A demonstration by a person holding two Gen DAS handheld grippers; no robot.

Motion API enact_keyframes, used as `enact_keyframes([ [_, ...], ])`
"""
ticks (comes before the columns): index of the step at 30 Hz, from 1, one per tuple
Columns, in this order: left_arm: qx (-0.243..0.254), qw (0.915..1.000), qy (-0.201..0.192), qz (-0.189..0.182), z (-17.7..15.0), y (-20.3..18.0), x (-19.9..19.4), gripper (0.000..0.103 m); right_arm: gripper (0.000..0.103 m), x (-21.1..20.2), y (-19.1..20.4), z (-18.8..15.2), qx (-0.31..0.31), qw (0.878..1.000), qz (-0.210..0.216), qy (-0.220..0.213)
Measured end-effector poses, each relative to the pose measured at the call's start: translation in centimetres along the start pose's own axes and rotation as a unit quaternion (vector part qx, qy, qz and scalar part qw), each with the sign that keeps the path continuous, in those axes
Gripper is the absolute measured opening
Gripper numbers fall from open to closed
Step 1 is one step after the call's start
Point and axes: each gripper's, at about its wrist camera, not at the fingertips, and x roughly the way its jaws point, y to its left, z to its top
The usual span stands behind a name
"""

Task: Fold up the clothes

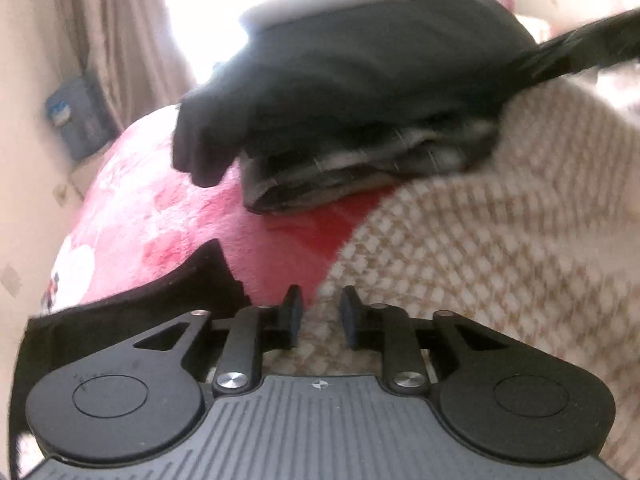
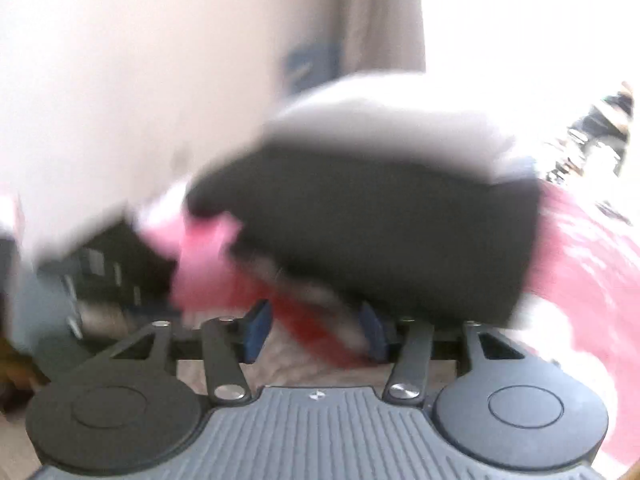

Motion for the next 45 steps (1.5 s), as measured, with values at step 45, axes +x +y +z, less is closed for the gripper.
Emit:
enact_keyframes([
  [45,-0.088,0.9682,0.233,0.020,0.9,13.3,0.4,0.051,0.067,-10.7,18.9,-10.1,0.283,0.953,0.049,0.096],
])
